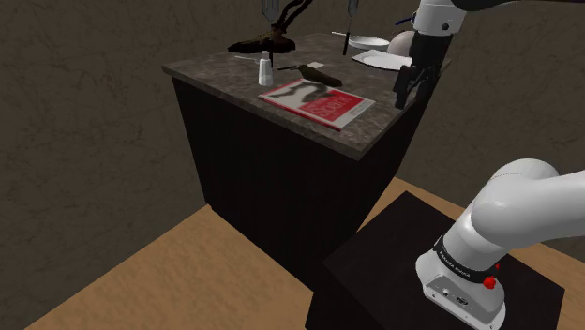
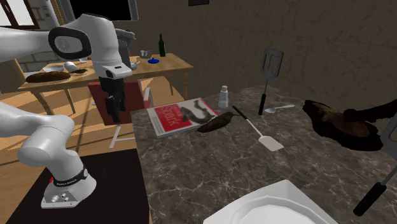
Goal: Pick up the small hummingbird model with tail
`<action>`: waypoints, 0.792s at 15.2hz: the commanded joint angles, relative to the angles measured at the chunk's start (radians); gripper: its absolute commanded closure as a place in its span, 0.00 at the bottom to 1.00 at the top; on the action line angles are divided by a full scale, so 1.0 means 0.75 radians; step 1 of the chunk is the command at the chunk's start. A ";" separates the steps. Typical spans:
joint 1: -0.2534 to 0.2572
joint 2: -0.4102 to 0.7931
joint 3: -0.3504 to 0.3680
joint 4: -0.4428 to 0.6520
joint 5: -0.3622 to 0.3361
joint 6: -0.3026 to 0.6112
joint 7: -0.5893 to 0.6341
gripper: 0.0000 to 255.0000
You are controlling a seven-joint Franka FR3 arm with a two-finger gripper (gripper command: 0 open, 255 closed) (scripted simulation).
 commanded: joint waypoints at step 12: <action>0.037 0.594 -0.107 0.410 -0.007 0.193 -0.193 0.00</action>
